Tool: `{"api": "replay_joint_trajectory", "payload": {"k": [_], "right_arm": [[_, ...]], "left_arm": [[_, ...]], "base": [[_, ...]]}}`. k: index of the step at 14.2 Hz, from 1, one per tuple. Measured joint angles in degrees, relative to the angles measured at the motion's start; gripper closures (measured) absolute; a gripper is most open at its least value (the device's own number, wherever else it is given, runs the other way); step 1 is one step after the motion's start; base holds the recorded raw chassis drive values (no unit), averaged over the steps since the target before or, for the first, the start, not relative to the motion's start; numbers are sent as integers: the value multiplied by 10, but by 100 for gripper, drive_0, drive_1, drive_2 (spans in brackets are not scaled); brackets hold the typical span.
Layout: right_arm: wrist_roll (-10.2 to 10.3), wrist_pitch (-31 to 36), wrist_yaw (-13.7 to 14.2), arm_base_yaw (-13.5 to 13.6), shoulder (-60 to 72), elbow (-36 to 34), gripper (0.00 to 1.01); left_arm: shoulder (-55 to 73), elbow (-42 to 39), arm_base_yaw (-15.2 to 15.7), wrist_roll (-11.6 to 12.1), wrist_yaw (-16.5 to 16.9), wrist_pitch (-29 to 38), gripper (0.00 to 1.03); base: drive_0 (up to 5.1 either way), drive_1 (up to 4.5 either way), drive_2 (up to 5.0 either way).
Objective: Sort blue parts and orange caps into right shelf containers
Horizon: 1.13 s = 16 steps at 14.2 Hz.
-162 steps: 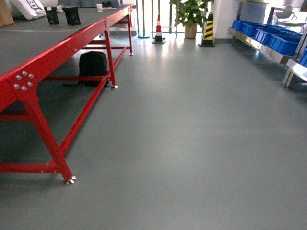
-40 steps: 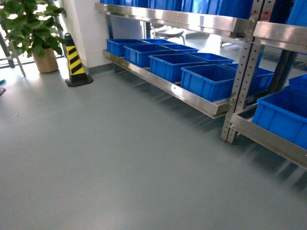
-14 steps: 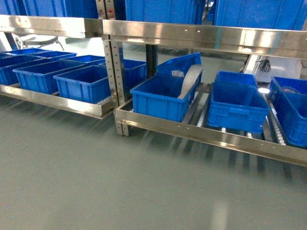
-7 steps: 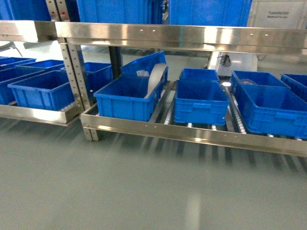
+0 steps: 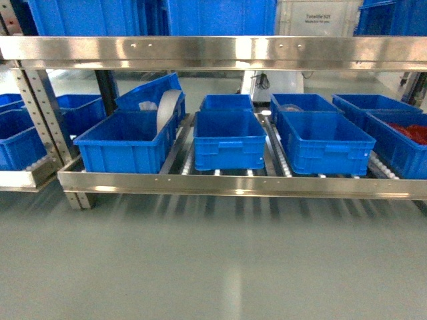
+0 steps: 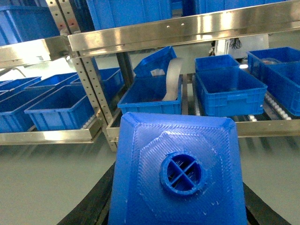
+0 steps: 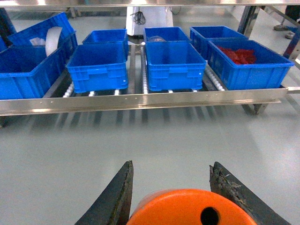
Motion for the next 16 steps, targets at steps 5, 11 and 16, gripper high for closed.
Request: {"api": "replay_joint_trajectory", "payload": {"k": [5,11,16], "right_arm": [[0,0,0,0,0,0,59],[0,0,2,0,0,0,59],[0,0,2,0,0,0,59]], "left_arm": [[0,0,0,0,0,0,58],[0,0,0,0,0,0,58],[0,0,0,0,0,0,58]], "base": [[-127,-127,-127],[-5,-5,-5],[0,0,0]]}}
